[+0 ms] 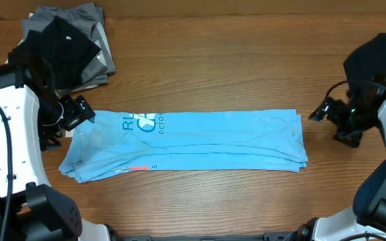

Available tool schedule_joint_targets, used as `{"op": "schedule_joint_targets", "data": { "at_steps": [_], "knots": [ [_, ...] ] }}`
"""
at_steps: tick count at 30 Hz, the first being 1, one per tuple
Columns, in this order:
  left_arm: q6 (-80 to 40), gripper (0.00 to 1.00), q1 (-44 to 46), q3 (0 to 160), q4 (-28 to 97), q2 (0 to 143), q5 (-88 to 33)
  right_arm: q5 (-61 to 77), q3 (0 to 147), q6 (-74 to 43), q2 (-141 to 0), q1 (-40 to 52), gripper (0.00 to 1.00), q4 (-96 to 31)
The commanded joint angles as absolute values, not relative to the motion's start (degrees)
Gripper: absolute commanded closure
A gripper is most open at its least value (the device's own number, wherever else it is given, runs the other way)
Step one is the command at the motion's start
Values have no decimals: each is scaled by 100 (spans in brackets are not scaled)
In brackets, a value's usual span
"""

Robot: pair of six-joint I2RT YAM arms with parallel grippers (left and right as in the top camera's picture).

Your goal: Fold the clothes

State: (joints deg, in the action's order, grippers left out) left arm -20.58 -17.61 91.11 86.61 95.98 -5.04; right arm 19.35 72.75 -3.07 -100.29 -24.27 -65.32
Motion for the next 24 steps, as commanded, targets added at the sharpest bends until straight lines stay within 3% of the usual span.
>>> {"op": "schedule_joint_targets", "data": {
  "at_steps": [1, 18, 24],
  "knots": [
    [-1946, 0, -1715, 9070, 8652, 9513, -585, 2628, 6768, 174, -9998, -2412, 3, -6351],
    [-1946, 0, -1542, 9067, 8547, 9513, -585, 3057, 5789, 172, -10385, -2233, 0, -5660],
    [-1949, 0, -1426, 9067, 8497, 9513, -582, 3048, 5686, 156, -10385, -2012, 7, -5655]
  ]
}}
